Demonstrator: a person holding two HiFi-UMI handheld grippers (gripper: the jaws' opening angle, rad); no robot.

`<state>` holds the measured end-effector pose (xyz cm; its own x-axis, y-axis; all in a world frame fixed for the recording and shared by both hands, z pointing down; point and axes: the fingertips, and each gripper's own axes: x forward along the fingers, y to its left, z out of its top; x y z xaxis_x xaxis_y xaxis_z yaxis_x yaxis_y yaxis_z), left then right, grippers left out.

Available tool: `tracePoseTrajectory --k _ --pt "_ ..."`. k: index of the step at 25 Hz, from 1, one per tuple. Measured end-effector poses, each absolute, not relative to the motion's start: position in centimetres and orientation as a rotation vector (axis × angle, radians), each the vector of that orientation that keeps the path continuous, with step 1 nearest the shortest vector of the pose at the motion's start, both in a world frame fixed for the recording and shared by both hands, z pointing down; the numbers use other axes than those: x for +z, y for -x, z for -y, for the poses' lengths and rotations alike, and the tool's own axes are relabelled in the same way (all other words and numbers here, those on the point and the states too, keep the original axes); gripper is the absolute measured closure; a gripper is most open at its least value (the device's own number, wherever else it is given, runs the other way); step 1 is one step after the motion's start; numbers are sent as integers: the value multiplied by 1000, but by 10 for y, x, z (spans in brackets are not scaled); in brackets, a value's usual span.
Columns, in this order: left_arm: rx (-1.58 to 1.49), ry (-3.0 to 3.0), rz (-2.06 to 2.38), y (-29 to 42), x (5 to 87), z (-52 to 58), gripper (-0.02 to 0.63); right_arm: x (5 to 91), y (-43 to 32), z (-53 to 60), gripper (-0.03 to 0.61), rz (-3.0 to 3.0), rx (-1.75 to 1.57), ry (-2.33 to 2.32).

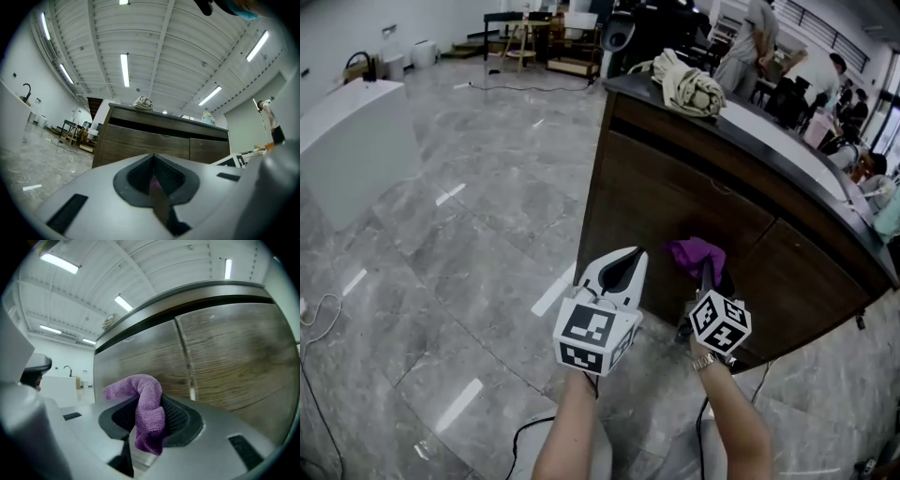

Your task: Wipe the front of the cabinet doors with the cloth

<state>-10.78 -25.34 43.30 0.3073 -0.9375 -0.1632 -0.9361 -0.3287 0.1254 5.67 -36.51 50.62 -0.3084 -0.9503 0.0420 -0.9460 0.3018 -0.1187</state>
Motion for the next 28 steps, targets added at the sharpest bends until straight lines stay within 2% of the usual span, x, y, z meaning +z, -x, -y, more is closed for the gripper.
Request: tracePoseTrajectory --k 10,15,18,21,28 --pt "-229 -2458 1989 165 430 220 607 567 116 384 438 -2921 -295 1462" --pt "-371 -2316 2051 199 426 207 607 588 172 397 439 -2991 -351 1426" --pt "-314 -2327 2062 200 427 205 606 594 186 408 439 -2950 -426 1502" --pt "-266 -2354 2044 193 432 208 606 586 185 419 439 -2917 -353 1601" --pt "-133 -2461 1988 164 440 222 607 591 125 413 437 -2889 -265 1700"
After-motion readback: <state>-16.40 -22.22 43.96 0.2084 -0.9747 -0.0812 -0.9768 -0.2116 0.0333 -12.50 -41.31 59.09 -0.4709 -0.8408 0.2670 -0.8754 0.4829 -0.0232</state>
